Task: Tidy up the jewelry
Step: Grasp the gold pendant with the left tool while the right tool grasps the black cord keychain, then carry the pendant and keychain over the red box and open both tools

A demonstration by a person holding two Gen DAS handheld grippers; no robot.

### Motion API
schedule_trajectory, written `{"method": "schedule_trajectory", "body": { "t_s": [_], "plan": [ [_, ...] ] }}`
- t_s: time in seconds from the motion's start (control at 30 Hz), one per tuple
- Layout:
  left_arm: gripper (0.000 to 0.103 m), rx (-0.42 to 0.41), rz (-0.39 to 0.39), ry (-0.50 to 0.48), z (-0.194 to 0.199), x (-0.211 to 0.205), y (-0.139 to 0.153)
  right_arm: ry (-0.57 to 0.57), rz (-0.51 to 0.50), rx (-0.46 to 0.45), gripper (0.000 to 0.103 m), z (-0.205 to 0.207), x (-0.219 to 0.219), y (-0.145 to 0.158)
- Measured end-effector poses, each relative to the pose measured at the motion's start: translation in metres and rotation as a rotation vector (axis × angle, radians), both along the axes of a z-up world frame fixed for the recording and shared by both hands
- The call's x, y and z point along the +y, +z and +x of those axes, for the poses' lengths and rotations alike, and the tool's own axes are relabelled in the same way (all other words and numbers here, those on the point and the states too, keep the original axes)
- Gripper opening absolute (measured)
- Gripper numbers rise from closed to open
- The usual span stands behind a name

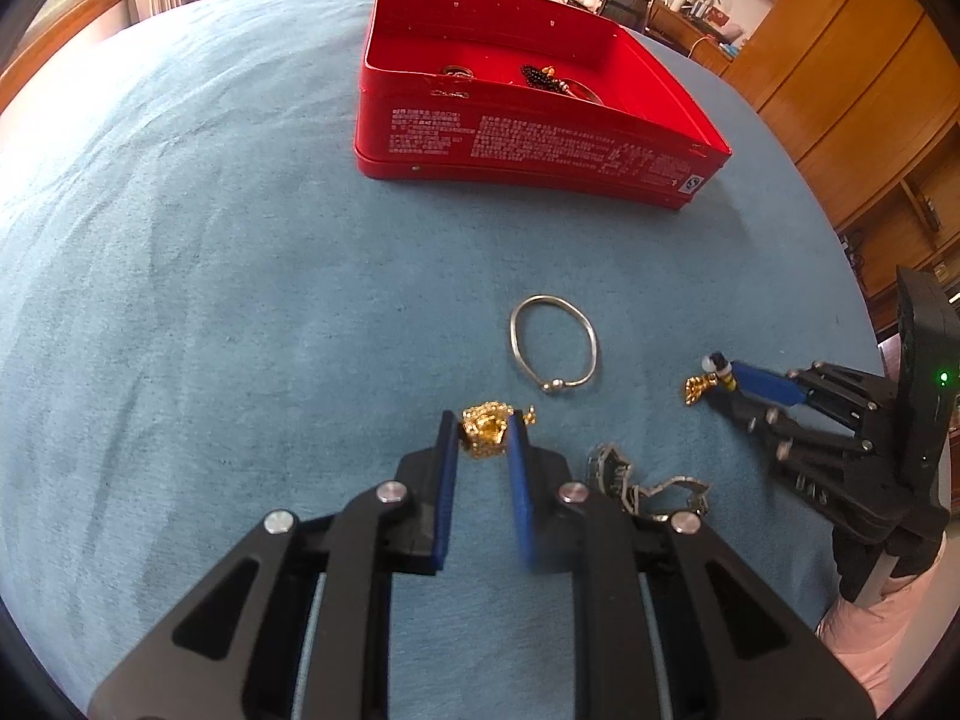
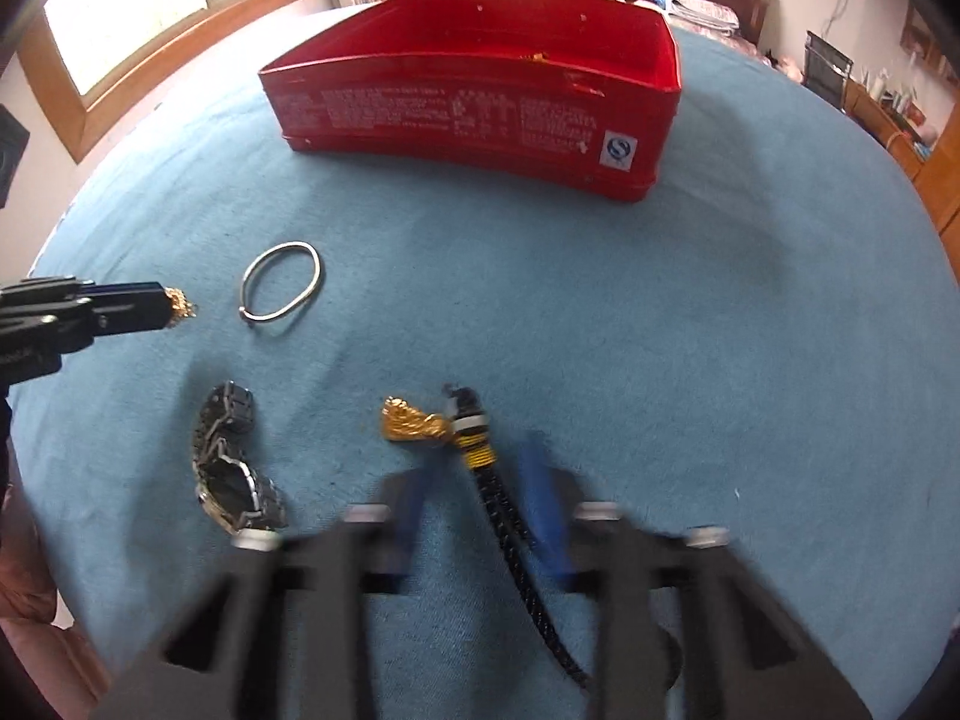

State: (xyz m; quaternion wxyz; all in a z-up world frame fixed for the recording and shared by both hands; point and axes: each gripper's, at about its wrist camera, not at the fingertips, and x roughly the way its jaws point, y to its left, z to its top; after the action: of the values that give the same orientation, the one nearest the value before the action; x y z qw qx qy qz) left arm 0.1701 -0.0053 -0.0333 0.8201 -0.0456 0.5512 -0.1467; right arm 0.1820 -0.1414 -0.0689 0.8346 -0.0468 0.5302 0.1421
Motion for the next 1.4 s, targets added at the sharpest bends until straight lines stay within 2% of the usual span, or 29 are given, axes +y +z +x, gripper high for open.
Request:
{"method": "schedule_trajectory", "body": {
  "t_s": [0.1, 0.2, 0.63, 1.07, 1.3, 1.4],
  "plan": [
    [0.015, 0.0, -0.004, -0.004, -0.001, 0.0, 0.002, 0.0, 0.014, -0.009, 0.008, -0.001, -0.003, 0.003],
    [0.015, -0.003, -0.005, -0.005, -0.003, 0.003, 0.004, -0.003, 0.08, -0.031, 0.008, -0.007, -0.012, 0.016],
    [0.015, -0.046, -0.024, -0.022, -0.005, 0.0, 0.032, -0.013, 0.159, -0.182, 0.008, -0.019, -0.027, 0.09],
    [0.015, -0.119, -0.056, -0.028, 0.016, -0.005, 0.079, -0.056, 0.184, -0.271, 0.008, 0.027, -0.025, 0.148],
    [0.015, -0.174, -0.054, -0.026, 0.054, -0.017, 0.116, -0.094, 0.203, -0.282, 0.008, 0.078, -0.022, 0.173],
    [0.015, -0.179, -0.055, -0.021, 0.078, -0.021, 0.121, -0.111, 0.216, -0.284, 0.008, 0.104, -0.02, 0.178]
  ]
}}
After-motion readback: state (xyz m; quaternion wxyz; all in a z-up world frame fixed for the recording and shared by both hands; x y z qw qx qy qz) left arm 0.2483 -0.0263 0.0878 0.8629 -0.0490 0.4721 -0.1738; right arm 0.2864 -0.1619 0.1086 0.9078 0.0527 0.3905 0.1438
